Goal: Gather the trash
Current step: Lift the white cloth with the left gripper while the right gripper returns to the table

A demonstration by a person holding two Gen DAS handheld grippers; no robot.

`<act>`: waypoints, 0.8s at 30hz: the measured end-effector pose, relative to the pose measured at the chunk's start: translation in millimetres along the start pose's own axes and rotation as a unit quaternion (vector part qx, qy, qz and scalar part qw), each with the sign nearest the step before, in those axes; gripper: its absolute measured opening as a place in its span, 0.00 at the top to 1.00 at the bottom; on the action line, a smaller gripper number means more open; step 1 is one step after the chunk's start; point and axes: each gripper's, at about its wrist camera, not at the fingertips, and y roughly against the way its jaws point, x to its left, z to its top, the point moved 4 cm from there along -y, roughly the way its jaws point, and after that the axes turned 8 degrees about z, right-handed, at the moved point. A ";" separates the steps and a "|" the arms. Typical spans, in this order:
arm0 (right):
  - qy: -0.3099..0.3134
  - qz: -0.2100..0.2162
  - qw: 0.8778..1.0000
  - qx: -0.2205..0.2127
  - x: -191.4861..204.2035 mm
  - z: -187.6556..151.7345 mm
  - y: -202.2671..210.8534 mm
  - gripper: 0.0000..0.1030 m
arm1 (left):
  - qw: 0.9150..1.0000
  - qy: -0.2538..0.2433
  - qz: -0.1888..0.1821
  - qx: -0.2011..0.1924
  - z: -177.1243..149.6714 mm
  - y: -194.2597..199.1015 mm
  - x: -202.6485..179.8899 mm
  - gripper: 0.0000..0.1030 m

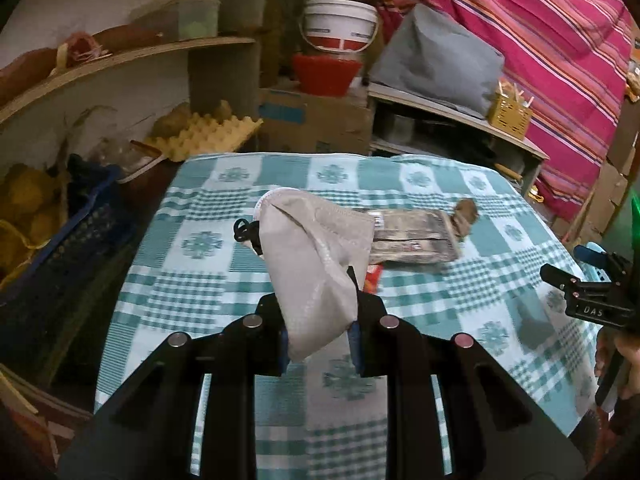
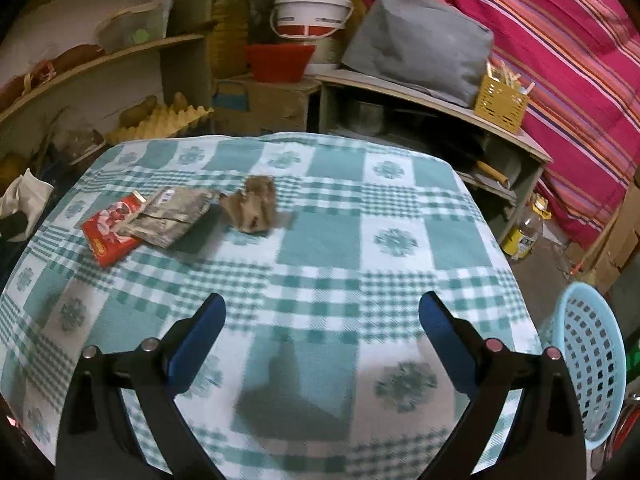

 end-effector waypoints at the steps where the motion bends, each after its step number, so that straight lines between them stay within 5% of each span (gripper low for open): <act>1: 0.003 -0.001 1.000 0.000 4.0 3.0 -2.0 0.08 | 1.000 0.001 0.002 0.001 0.1 -2.2 3.1 0.80; 24: -0.052 0.076 0.994 0.052 77.5 45.6 -97.1 0.08 | 0.999 0.044 0.017 0.026 -17.1 -47.8 76.3 0.80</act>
